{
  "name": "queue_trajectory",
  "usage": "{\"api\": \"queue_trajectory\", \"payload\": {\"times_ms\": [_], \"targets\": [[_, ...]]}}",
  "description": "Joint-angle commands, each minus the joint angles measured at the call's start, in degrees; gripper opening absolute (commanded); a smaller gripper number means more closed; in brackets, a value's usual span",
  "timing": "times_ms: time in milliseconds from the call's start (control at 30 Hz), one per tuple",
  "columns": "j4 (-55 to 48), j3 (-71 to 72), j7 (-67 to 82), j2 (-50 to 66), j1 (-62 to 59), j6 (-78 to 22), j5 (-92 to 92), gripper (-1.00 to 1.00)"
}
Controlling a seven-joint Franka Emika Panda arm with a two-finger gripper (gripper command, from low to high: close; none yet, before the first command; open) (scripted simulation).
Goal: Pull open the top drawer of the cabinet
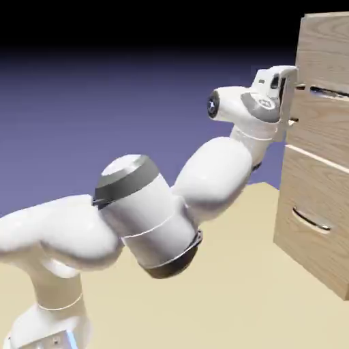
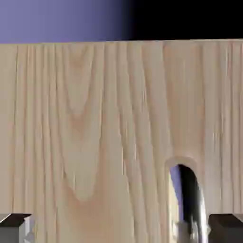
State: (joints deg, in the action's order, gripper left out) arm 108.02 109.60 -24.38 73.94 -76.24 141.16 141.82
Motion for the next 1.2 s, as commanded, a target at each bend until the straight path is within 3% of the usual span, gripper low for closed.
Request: {"api": "queue_trajectory", "payload": {"times_ms": [0,167,200,1033,1067,1167], "targets": [[-2.07,-0.61,0.57,0.03,1.59,0.53,0.08,0.00],[-11.24,-3.28,3.06,0.18,8.63,2.86,0.43,0.00],[-11.24,-3.28,3.06,0.18,8.63,2.86,0.43,-1.00],[36.93,18.01,-1.32,8.18,-32.19,-6.43,-11.83,-1.00],[36.93,18.01,-1.32,8.18,-32.19,-6.43,-11.83,1.00],[40.81,20.76,-0.22,10.37,-36.34,-6.31,-15.10,1.00]]}}
